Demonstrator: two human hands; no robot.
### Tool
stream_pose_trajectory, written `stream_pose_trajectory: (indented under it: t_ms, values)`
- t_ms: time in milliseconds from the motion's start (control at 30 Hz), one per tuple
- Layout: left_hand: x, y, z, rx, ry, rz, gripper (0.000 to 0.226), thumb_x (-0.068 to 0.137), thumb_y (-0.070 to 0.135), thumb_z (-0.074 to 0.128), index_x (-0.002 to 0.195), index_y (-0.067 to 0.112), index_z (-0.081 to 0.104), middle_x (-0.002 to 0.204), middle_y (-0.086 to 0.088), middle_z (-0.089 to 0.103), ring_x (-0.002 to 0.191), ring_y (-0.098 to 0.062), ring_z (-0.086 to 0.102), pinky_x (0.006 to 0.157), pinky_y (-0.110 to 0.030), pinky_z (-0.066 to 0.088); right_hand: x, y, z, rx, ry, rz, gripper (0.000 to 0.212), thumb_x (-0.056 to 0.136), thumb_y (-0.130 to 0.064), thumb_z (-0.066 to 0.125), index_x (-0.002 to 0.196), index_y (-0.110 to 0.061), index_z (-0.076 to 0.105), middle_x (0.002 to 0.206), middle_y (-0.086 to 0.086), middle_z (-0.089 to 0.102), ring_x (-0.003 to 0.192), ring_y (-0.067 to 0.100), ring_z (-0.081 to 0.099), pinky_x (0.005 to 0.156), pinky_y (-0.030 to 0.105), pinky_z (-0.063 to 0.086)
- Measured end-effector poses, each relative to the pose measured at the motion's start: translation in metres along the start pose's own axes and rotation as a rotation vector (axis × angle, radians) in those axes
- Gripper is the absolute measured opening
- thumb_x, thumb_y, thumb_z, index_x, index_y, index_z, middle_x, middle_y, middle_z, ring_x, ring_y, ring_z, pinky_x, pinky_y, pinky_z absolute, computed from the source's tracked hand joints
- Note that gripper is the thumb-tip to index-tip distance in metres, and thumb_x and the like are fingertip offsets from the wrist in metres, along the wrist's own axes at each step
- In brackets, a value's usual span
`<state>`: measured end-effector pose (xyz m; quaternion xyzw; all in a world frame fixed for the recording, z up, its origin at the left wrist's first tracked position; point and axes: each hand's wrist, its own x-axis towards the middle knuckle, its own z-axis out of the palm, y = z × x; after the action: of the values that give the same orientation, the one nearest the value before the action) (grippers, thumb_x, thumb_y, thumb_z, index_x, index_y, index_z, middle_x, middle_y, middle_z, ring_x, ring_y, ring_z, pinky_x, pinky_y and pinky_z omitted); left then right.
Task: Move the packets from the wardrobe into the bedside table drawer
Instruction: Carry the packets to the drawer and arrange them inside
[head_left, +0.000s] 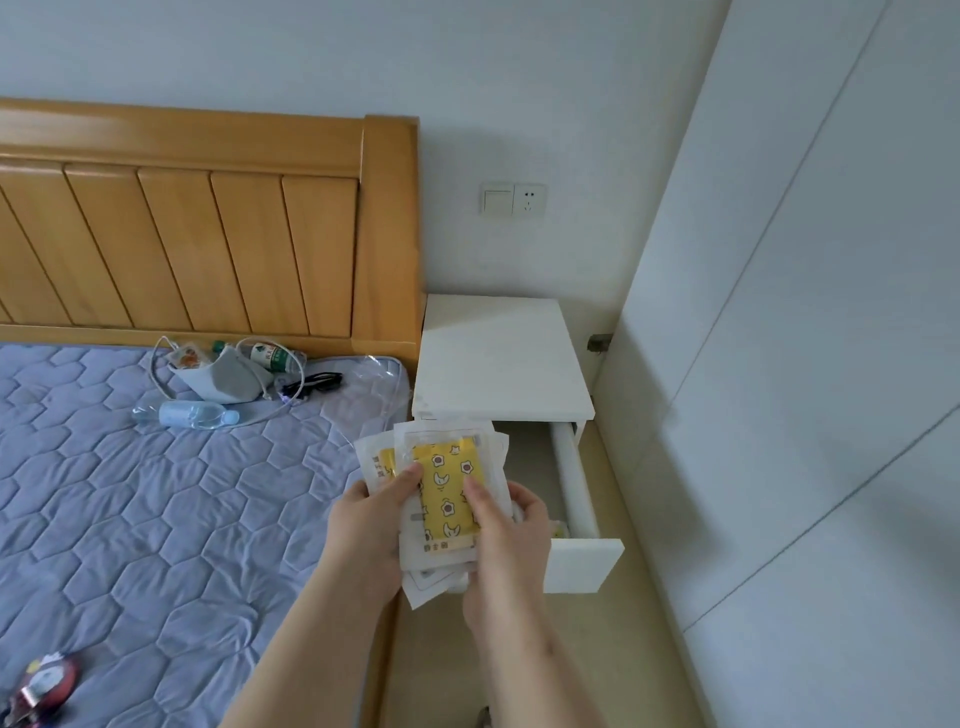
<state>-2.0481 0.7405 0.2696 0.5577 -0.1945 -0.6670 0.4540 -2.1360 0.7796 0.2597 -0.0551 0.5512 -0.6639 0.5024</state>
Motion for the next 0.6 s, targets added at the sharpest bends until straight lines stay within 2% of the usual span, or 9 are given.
stream_pose_trajectory:
  t_ms: [133,233,367,600]
  values:
    - [0.055,0.008,0.034,-0.043,0.017,-0.015,0.012,0.086,0.010,0.066,0.096,0.005,0.059,0.094,-0.017,0.070,0.079,-0.033,0.068,0.070,-0.050,0.055,0.065,-0.012,0.020,-0.055,0.005,0.021,0.030,0.078,-0.008,0.075,0.096,-0.017,0.052,0.090,0.009,0.067,0.073,0.022,0.069,0.056,0.030,0.057]
    - [0.093,0.011,0.057,-0.083,0.046,-0.040,0.019,0.089,0.017,0.064,0.102,0.004,0.058,0.097,-0.018,0.070,0.083,-0.034,0.069,0.072,-0.050,0.056,0.109,-0.022,0.031,-0.099,-0.002,0.047,0.027,0.082,-0.008,0.071,0.098,-0.016,0.052,0.088,0.009,0.067,0.068,0.020,0.068,0.053,0.028,0.056]
    - [0.139,0.002,0.069,-0.123,0.104,-0.112,0.027,0.094,0.029,0.056,0.109,0.007,0.061,0.096,-0.014,0.072,0.082,-0.031,0.071,0.069,-0.047,0.058,0.153,-0.020,0.035,-0.215,-0.008,0.070,0.023,0.083,-0.010,0.070,0.097,-0.015,0.052,0.088,0.008,0.067,0.069,0.020,0.067,0.057,0.030,0.054]
    - [0.193,-0.020,0.055,-0.057,0.130,-0.230,0.010,0.094,0.019,0.056,0.097,0.009,0.058,0.094,-0.014,0.072,0.087,-0.034,0.069,0.079,-0.054,0.055,0.205,0.017,0.033,-0.381,0.031,0.175,0.013,0.086,-0.013,0.068,0.086,-0.012,0.055,0.084,0.008,0.067,0.072,0.023,0.065,0.071,0.041,0.055]
